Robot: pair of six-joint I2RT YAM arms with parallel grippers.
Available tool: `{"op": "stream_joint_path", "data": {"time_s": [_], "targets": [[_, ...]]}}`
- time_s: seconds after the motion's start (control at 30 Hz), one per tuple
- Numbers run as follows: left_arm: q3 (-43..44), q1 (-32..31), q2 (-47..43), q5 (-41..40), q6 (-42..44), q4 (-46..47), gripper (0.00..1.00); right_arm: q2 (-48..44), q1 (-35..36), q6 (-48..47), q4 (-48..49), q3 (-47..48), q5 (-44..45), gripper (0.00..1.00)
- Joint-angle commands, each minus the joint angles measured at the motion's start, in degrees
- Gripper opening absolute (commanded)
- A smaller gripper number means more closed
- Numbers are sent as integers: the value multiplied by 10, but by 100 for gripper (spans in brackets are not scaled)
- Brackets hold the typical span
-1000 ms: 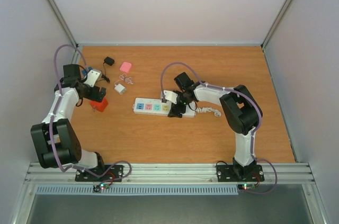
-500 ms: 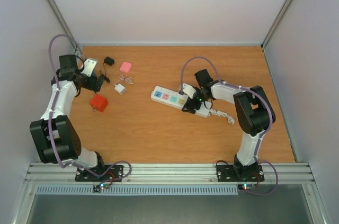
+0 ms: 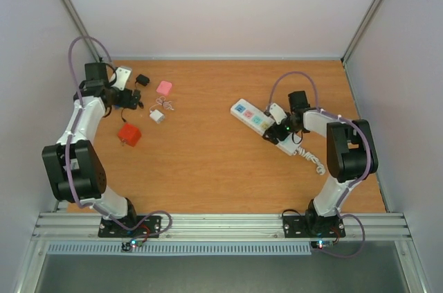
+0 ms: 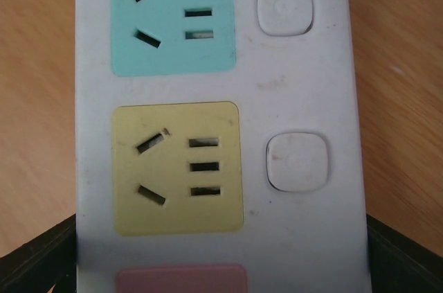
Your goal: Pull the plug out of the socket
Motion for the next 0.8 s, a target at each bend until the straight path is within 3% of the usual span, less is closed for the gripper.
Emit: {"op": "stream_joint_path", "data": {"time_s": [0.0,0.33,0.63,0.77], "targets": [[29,-24,10,-8,-13,28,100,-13,-58,61,3,-20,24,71],[47,-39,25,10,-34,31,100,-33,-149,125,30,-38,37,72],[99,-35,43,60,-58,-11,100,-64,-163,170,-4,7,32,95],[154,-19,60,116,-71,-52,100,-69,-163,199,-31,64,8,99]]}}
